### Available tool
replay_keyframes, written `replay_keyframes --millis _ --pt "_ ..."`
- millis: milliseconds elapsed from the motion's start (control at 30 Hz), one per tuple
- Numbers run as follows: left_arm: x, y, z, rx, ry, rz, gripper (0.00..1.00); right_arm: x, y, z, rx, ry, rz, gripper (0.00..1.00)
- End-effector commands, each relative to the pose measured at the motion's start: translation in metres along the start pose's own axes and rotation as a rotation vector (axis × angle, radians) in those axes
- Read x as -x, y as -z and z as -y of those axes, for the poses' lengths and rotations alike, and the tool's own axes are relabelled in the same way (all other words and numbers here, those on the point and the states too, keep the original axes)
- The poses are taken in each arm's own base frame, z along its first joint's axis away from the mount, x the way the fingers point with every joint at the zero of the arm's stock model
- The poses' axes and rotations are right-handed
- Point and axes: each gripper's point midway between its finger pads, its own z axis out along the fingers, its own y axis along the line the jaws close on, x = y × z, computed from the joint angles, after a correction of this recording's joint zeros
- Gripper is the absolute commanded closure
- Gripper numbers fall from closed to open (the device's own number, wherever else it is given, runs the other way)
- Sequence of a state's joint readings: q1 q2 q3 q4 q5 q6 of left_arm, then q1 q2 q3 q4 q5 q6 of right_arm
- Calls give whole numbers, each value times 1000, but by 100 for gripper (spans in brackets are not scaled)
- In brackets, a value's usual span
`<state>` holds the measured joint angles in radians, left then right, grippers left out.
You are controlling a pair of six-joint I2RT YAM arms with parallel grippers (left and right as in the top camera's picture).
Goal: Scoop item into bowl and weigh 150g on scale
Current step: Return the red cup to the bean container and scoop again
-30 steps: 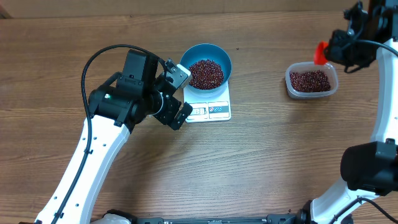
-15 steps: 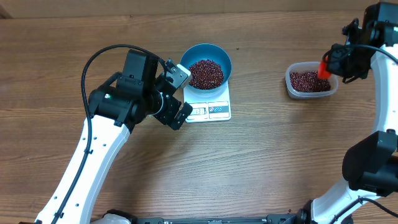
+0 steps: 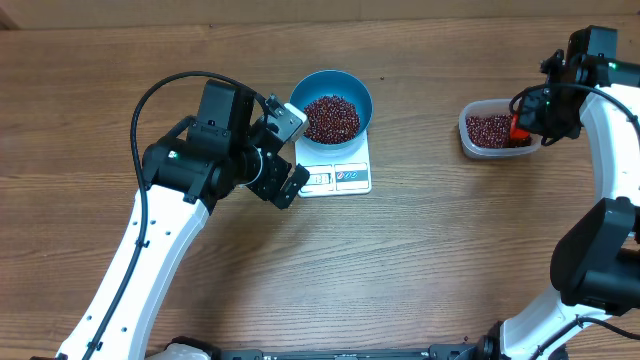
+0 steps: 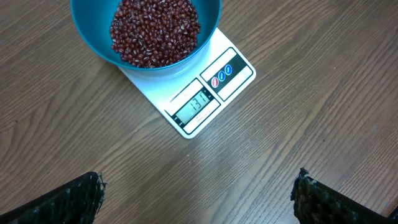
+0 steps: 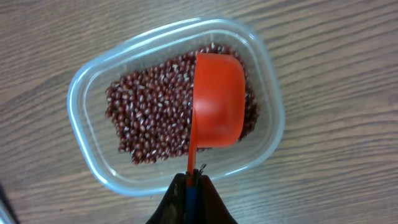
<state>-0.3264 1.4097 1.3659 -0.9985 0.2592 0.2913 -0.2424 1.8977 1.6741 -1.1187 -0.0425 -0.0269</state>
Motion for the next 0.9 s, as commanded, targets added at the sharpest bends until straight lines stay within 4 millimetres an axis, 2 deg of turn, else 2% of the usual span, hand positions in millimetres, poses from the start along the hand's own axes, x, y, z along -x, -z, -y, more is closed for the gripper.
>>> replay_keyframes --millis 0,233,467,867 --pt "9 9 1 -5 2 39 1 0 4 5 -23 1 21 96" --pt "9 9 1 -5 2 39 1 -2 -6 5 -23 1 3 96" --pt "9 9 1 -5 2 39 1 -10 -24 0 14 -2 -54 96" --pt "9 9 1 -6 2 39 0 -13 -24 -17 109 1 -67 96"
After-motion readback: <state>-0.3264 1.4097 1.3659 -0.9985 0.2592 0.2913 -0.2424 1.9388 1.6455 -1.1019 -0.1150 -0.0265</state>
